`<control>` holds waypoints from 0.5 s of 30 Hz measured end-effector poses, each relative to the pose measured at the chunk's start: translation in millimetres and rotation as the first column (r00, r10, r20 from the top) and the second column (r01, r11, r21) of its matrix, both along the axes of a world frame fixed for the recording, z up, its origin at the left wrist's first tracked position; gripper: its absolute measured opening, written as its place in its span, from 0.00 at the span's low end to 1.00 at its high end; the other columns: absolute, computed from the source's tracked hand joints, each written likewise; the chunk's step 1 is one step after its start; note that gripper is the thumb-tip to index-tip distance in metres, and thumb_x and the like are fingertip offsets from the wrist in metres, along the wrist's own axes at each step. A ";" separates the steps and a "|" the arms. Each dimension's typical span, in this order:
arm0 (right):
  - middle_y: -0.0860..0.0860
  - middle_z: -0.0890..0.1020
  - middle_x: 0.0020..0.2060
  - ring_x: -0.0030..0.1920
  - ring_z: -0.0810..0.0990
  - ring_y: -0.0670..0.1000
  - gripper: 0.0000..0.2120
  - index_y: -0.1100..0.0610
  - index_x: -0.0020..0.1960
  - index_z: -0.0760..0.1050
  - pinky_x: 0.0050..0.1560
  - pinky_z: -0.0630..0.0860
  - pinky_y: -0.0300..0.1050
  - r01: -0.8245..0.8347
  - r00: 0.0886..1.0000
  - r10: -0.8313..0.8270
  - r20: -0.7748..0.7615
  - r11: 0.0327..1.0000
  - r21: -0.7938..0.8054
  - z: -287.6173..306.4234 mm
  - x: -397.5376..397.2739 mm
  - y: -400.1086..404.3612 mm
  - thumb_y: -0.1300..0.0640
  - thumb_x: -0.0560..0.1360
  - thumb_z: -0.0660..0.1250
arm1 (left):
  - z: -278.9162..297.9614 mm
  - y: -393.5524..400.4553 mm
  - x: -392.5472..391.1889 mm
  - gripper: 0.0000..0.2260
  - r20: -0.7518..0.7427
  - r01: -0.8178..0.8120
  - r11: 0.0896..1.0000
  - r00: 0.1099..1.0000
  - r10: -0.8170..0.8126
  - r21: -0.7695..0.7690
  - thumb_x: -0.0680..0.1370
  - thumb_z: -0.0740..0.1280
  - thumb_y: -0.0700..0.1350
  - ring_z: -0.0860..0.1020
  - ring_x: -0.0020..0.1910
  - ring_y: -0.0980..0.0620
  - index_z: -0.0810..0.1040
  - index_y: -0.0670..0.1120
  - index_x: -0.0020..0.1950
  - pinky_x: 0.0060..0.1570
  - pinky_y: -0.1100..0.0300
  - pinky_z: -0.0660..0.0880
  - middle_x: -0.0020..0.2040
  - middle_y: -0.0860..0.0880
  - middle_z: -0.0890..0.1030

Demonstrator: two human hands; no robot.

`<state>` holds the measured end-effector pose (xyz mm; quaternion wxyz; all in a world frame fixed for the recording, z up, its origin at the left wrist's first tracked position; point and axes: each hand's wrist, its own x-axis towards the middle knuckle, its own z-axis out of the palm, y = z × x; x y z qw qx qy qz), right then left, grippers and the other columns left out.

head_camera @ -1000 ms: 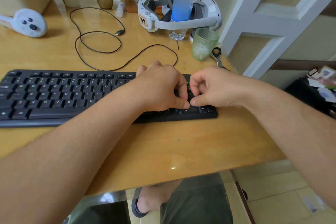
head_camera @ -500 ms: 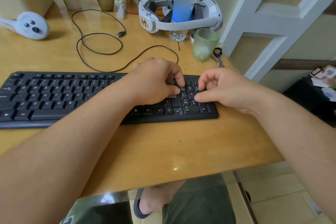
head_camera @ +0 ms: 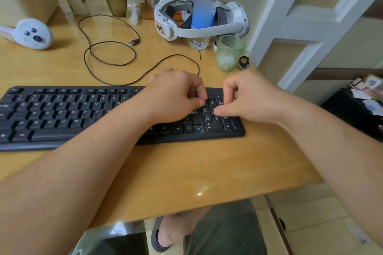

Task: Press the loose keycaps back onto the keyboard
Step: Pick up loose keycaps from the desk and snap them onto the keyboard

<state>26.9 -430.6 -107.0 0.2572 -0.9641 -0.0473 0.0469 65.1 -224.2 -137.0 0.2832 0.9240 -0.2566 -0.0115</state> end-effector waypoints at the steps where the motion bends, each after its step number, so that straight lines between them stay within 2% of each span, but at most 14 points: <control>1: 0.39 0.72 0.21 0.24 0.69 0.40 0.16 0.54 0.34 0.76 0.32 0.65 0.40 -0.017 0.999 0.017 -0.027 1.000 -0.004 -0.7 -1.9 0.6 0.51 0.69 0.82 | -0.2 0.3 0.4 0.02 0.007 0.001 1.000 1.000 -0.001 -0.005 0.78 0.72 0.54 0.72 0.55 0.50 0.81 0.60 0.46 0.62 0.45 0.72 0.43 0.58 0.80; 5: 0.39 0.73 0.22 0.25 0.69 0.40 0.16 0.54 0.34 0.77 0.32 0.67 0.40 -0.050 0.998 0.047 -0.048 0.996 -0.071 -2.8 -5.5 5.0 0.50 0.68 0.82 | -1.5 -0.6 0.1 0.03 0.025 0.016 1.000 1.000 -0.016 0.001 0.78 0.72 0.53 0.72 0.55 0.50 0.81 0.61 0.46 0.62 0.45 0.73 0.42 0.59 0.79; 7: 0.38 0.76 0.24 0.26 0.71 0.40 0.16 0.53 0.34 0.76 0.33 0.70 0.41 -0.049 0.999 0.051 0.011 0.994 -0.100 -1.9 -1.9 3.3 0.51 0.69 0.82 | -2.8 -1.1 0.1 0.03 0.033 0.024 1.000 0.999 -0.025 0.012 0.78 0.72 0.53 0.71 0.55 0.50 0.81 0.61 0.46 0.62 0.44 0.72 0.42 0.59 0.78; 10: 0.37 0.77 0.27 0.29 0.73 0.39 0.16 0.53 0.33 0.74 0.33 0.68 0.41 -0.040 0.994 0.053 0.101 0.991 -0.125 -0.9 1.9 -2.0 0.54 0.71 0.80 | -3.6 0.1 1.7 0.01 0.048 0.028 1.000 0.998 -0.029 0.012 0.78 0.72 0.54 0.71 0.55 0.50 0.81 0.61 0.48 0.63 0.44 0.71 0.43 0.59 0.79; 15: 0.37 0.77 0.27 0.31 0.74 0.38 0.16 0.52 0.33 0.75 0.34 0.68 0.40 -0.098 0.990 0.114 0.080 0.978 -0.183 -1.5 -2.6 3.0 0.50 0.69 0.81 | -4.5 -0.1 2.7 0.01 0.077 0.036 0.999 0.996 -0.036 0.002 0.78 0.72 0.54 0.71 0.55 0.50 0.81 0.61 0.47 0.62 0.45 0.72 0.44 0.59 0.79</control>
